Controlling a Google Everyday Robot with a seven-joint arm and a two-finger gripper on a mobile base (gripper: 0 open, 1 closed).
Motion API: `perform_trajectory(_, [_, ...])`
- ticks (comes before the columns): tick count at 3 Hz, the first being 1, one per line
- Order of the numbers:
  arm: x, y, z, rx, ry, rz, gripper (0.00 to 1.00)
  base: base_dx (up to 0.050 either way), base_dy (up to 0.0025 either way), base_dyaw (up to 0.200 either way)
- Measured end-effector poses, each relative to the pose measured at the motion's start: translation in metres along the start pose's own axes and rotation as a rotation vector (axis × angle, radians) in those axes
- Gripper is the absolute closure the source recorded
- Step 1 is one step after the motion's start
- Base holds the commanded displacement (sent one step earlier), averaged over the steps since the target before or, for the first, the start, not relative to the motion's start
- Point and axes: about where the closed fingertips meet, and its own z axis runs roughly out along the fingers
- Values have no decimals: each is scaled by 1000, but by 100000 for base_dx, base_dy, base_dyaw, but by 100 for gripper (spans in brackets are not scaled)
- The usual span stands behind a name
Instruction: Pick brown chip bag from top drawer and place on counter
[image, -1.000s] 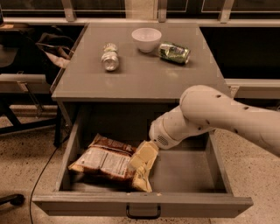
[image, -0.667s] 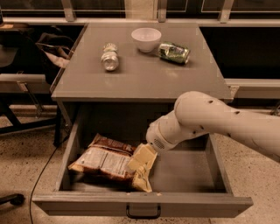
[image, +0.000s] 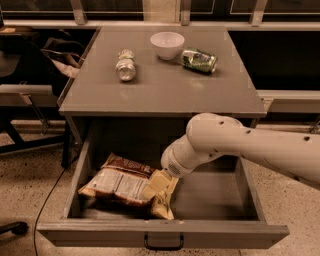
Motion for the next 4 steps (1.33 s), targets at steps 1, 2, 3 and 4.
perform_trajectory(1, [4,3,16,-47,33,-2,0,0,0,0])
perform_trajectory(2, [17,14,27,-109,77,9,0,0,0,0])
perform_trajectory(3, [37,29,34,-177,144,37,0,0,0,0])
perform_trajectory(4, [38,31,34,-182,150,37,18,0,0,0])
